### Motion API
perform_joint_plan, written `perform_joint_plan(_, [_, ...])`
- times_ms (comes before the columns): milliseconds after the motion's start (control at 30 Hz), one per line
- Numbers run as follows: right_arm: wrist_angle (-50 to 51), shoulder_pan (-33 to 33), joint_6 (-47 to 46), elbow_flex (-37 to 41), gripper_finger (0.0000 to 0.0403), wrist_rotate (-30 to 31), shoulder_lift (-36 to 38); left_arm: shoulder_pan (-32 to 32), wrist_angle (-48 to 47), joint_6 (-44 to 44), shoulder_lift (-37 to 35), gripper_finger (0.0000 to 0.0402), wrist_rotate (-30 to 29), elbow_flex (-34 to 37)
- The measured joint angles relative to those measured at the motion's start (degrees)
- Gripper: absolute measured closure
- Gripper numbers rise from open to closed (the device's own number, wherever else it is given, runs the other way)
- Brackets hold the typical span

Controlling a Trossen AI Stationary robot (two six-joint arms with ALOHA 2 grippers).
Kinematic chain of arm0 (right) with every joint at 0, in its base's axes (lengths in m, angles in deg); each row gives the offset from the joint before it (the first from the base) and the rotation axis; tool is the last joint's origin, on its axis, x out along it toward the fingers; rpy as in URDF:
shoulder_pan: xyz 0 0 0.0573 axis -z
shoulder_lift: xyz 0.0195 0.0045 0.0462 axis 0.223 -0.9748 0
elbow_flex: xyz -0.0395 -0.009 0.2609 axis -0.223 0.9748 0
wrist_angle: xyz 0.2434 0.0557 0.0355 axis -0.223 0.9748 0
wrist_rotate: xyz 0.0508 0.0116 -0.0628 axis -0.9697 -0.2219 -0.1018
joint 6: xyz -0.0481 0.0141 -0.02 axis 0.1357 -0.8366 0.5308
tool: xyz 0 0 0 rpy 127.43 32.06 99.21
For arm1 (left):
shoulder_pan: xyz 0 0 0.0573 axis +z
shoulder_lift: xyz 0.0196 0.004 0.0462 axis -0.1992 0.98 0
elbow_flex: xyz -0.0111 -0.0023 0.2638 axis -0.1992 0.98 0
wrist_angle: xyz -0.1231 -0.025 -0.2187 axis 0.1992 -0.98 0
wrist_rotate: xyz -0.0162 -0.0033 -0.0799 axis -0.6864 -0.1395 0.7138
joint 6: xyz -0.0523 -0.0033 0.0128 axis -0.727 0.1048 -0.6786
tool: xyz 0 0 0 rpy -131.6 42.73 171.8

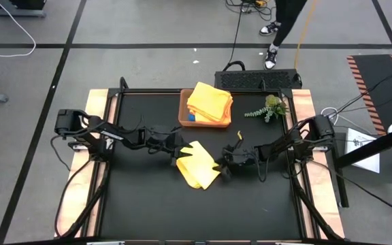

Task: Fold microfiber towels
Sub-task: Put the yellow microfiber towel into the orange bin

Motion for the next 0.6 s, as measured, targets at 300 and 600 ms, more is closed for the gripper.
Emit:
perform_joint_plan(300, [-0.7,-0.2,7.2,0.1,0.039,-8.6,0.0,0.0,1.3,-0.2,0.0,0.0233,1.4,0.0])
perform_joint_plan(600, [4.6,-0.4,11.0,0.1,0.04,-11.0,5.2,-0.6,-1.7,0.1,1.5,0.0233,4.7,-4.5])
